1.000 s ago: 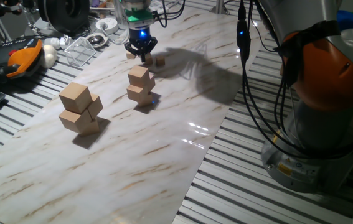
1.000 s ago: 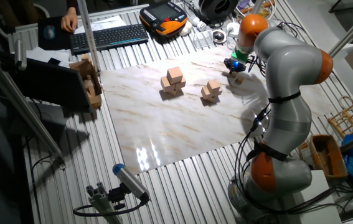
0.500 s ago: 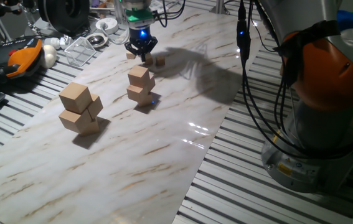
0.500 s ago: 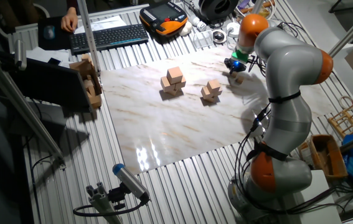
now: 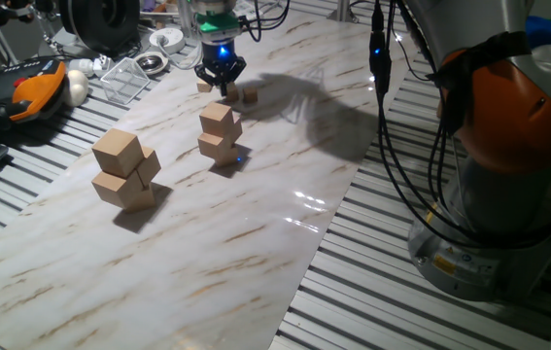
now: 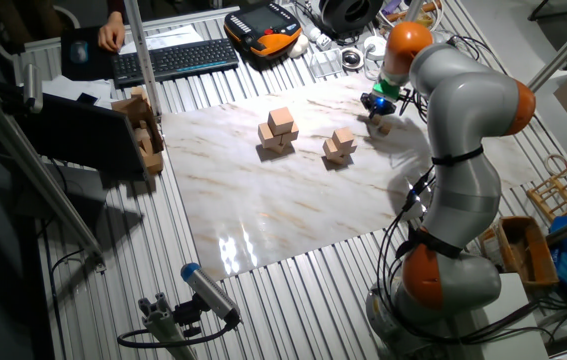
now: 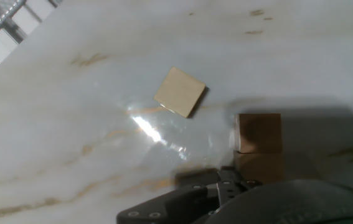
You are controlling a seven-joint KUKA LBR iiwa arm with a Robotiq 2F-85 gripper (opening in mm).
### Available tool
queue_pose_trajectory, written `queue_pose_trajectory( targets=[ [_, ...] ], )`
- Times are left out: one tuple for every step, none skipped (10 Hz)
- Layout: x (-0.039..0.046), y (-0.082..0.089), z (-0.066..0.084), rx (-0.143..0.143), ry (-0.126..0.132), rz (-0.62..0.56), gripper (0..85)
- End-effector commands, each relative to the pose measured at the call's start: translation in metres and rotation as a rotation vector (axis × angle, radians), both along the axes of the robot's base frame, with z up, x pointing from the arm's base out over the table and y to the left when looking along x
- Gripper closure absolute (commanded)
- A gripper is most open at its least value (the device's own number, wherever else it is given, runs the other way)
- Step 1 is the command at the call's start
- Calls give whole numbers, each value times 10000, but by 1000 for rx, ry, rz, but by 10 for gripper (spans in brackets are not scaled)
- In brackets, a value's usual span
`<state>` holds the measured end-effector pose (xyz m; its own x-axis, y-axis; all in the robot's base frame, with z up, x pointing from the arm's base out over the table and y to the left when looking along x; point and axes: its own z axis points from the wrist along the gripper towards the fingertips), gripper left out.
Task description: Stack the blocks into a cross shape
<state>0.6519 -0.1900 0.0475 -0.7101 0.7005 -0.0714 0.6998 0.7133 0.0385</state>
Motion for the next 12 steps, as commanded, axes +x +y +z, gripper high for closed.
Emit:
queue_pose_trajectory(
  targets=[
    [10,26,31,6,5,-16,850],
    [17,56,94,7,13,-28,850],
    [28,95,180,24,25,-42,850],
    [25,123,215,24,28,-42,850],
    [13,127,227,24,31,-38,850],
    [7,136,230,28,33,-38,850],
    [-9,139,233,25,35,-58,850],
    [-36,112,245,36,40,-100,850],
    [-50,106,264,50,42,-175,850],
    [-53,122,286,50,56,-252,850],
    [-65,135,321,65,25,-330,850],
    [-73,137,353,75,19,-357,850]
  ],
)
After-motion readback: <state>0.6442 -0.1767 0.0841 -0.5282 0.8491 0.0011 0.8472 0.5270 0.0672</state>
